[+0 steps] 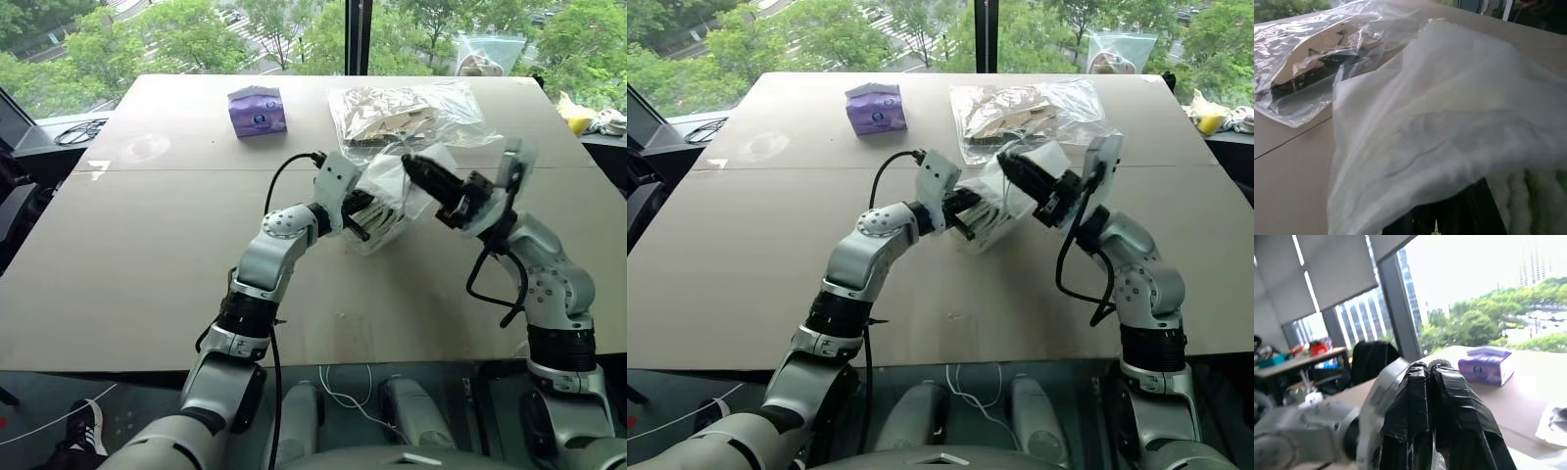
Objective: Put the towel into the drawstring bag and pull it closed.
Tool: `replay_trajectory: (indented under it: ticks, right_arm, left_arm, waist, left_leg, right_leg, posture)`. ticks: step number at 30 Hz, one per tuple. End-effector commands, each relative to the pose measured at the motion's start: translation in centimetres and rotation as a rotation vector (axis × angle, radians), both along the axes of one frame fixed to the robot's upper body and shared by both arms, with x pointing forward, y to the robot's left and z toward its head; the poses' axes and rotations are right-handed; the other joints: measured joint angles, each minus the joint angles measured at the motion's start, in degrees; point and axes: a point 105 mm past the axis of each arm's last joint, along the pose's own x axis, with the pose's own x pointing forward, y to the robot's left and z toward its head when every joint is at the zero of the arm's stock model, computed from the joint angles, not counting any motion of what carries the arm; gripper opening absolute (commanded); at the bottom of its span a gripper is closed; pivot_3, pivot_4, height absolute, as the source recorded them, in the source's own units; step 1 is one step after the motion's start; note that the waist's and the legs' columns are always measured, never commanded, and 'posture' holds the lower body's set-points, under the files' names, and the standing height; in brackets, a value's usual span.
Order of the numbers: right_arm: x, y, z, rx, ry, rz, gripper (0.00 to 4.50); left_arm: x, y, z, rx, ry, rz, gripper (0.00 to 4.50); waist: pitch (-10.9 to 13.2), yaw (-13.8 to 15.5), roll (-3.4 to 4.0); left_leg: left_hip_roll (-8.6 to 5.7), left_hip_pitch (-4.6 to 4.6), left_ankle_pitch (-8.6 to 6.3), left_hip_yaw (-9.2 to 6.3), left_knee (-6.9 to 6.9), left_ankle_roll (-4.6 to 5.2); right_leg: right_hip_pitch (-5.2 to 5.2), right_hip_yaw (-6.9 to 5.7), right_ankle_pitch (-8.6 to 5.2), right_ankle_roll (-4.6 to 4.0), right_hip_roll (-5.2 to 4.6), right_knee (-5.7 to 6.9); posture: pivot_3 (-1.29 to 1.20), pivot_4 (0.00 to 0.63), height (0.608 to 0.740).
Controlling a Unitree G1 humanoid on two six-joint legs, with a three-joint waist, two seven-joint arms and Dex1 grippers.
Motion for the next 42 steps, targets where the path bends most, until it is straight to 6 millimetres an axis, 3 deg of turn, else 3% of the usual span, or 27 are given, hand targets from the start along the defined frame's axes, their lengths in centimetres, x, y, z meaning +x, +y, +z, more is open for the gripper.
replay_trajectory:
  ticks: [1,9,12,19,22,25,30,34,42]
  right_arm:
    - [0.7,-1.8,0.8,0.041,-0.028,-0.106,0.17]
    - [0.9,-1.6,-1.7,-0.059,0.004,-0.158,0.17]
    - [0.7,-1.5,-3.0,-0.088,0.028,-0.179,0.17]
    - [0.4,-2.7,-3.8,-0.085,0.052,-0.243,0.17]
    - [-0.4,-2.9,-4.0,-0.106,0.046,-0.242,0.17]
    - [-1.1,-3.1,-4.5,-0.132,0.049,-0.246,0.17]
    - [-1.9,-3.8,-5.4,-0.181,0.067,-0.270,0.17]
    - [-3.0,-4.9,-6.6,-0.241,0.098,-0.311,0.17]
    - [-9.6,-4.8,-11.9,-0.580,0.176,-0.057,0.17]
  left_arm:
    - [-2.0,-1.8,1.7,-0.028,-0.039,-0.131,0.00]
    - [-2.9,-2.9,3.0,-0.037,-0.084,-0.223,0.00]
    - [-4.5,-3.7,3.8,-0.061,-0.126,-0.328,0.00]
    - [-6.9,-3.1,0.4,0.109,-0.097,-0.519,0.00]
    - [-5.4,-3.6,-0.4,0.134,-0.093,-0.478,0.00]
    - [-4.1,-5.0,-2.5,0.211,-0.123,-0.440,0.00]
    - [-2.6,-7.6,-4.1,0.167,-0.093,-0.391,0.00]
    - [-0.1,-7.7,-5.3,0.193,-0.089,-0.231,0.00]
    - [2.3,-7.9,-5.5,-0.036,0.128,-0.018,0.00]
  waist:
    - [0.0,0.0,0.00]
    - [0.0,-0.1,0.05]
    - [0.0,0.0,0.05]
    - [0.0,-0.2,0.09]
    - [0.0,0.0,0.11]
    - [0.0,0.3,0.11]
    - [0.0,0.2,0.11]
    - [0.0,0.0,0.11]
    - [0.1,-0.1,0.07]
  left_leg:
    - [0.00,0.00,0.00,0.00,0.00,0.00]
    - [0.01,0.00,0.00,0.03,-0.04,0.00]
    - [0.01,-0.01,0.00,0.03,-0.04,0.00]
    - [0.02,0.04,0.00,0.14,-0.11,0.00]
    - [0.04,-0.02,0.00,0.17,-0.09,0.00]
    - [-0.01,-0.07,0.00,0.17,-0.01,0.01]
    - [-0.02,-0.12,-0.01,0.20,-0.06,0.02]
    - [-0.01,-0.12,-0.01,0.19,-0.07,0.03]
    - [-0.03,-0.14,-0.03,0.21,-0.05,0.04]
  right_leg:
    - [0.00,0.00,0.00,0.00,0.00,0.00]
    - [-0.05,0.03,-0.03,-0.05,0.01,0.00]
    - [-0.05,0.03,-0.06,-0.09,0.01,0.00]
    - [-0.12,0.13,-0.10,-0.15,0.02,0.00]
    - [-0.19,0.15,-0.09,-0.15,0.02,0.01]
    - [-0.16,0.16,-0.09,-0.14,0.00,-0.01]
    - [-0.19,0.20,-0.10,-0.14,-0.01,-0.09]
    - [-0.21,0.20,-0.10,-0.13,0.02,-0.08]
    - [-0.20,0.19,-0.11,-0.10,-0.01,-0.15]
  posture:
    - [0.00,0.150,0.740]
    - [0.00,0.150,0.740]
    - [0.00,0.150,0.740]
    - [0.00,0.150,0.740]
    - [0.00,0.150,0.740]
    - [0.00,0.150,0.740]
    - [0.00,0.150,0.740]
    - [0.00,0.150,0.740]
    - [0.00,0.150,0.740]
